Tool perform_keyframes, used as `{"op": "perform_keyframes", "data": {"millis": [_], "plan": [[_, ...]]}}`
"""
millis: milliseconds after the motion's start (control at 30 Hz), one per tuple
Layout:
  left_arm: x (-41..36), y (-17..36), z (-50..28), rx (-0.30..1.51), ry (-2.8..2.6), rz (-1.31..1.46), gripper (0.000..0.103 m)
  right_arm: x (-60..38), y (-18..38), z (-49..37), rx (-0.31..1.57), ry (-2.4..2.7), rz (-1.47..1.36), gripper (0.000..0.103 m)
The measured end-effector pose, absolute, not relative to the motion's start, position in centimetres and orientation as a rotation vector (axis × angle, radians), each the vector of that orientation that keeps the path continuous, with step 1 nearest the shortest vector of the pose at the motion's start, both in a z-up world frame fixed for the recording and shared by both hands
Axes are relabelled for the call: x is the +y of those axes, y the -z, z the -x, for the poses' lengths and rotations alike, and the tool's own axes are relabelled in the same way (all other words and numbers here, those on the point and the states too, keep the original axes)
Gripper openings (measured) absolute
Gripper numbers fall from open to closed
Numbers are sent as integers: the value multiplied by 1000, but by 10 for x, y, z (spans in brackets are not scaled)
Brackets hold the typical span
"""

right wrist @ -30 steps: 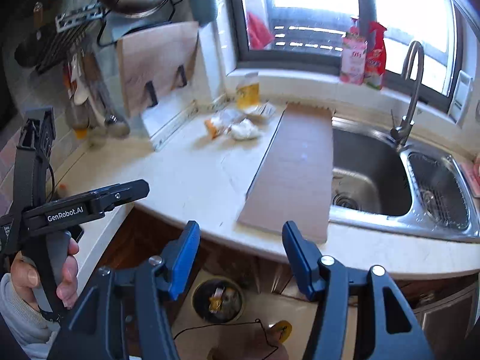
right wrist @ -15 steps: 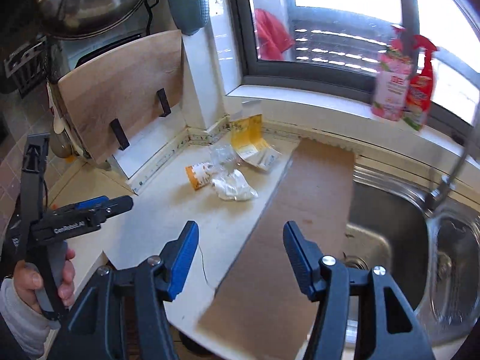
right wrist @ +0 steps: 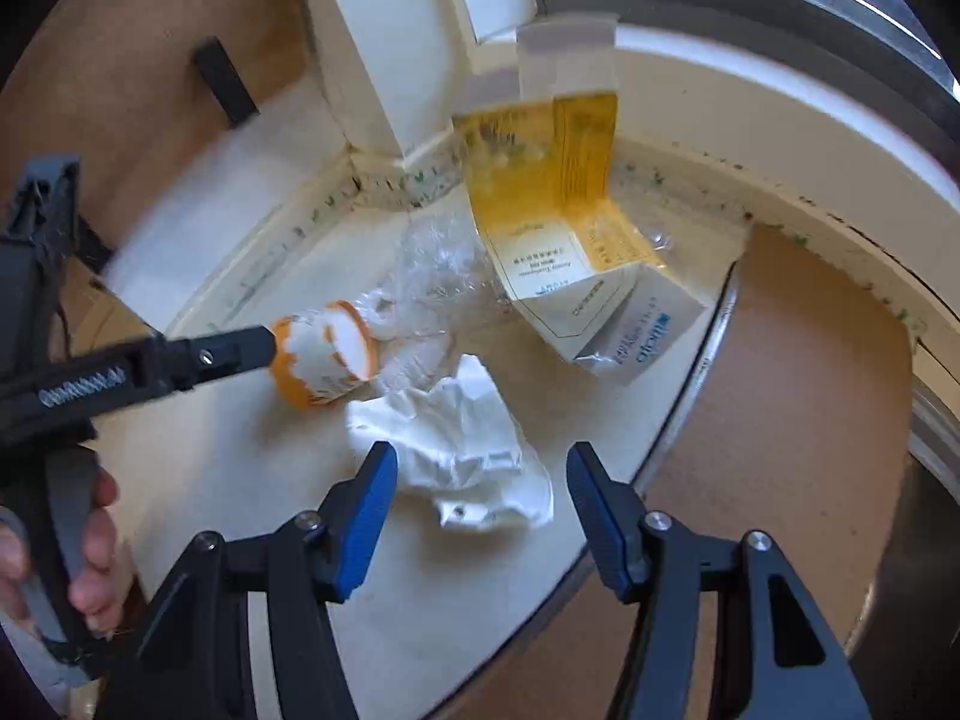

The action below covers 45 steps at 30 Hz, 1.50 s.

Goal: Collect trash
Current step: 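Grasp the orange-white paper cup with the left tool while the right tool grasps the white tissue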

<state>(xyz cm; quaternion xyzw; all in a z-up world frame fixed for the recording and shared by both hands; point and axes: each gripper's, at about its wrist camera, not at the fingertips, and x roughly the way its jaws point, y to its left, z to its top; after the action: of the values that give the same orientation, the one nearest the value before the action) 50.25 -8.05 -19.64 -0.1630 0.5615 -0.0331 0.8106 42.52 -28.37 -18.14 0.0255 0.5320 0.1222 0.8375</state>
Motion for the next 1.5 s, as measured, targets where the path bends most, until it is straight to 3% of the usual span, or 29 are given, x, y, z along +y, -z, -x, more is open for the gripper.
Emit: {"op": "perform_keyframes", "data": {"millis": [200,300,333,367,400,533,967,1300,1367,1500], "plan": [[-93,214,-525,1239,40,336,86,-272,211,-434,1153,-303,-37,57],[-99,218,-534,1242,24,355,88,-271,212,-432,1136,-298,-10,39],[-101,220,-538,1247,15,356,88,-273,211,-431,1129,-302,-20,23],[-103,222,-541,1253,6,354,88,-274,211,-431,1142,-311,-33,18],[-106,225,-545,1258,-1,353,88,-277,212,-431,1151,-320,-56,6],[-109,232,-549,1261,1,381,88,-284,201,-422,1126,-335,-90,2],[-103,222,-552,1211,-7,361,86,-313,176,-396,1091,-379,-197,1],[-85,211,-578,1170,-86,306,86,-312,192,-399,1160,-385,-162,5],[-83,208,-584,1153,-106,296,86,-312,194,-400,1177,-388,-158,8],[-86,202,-594,1098,-159,209,86,-310,194,-393,1183,-401,-145,32]]}}
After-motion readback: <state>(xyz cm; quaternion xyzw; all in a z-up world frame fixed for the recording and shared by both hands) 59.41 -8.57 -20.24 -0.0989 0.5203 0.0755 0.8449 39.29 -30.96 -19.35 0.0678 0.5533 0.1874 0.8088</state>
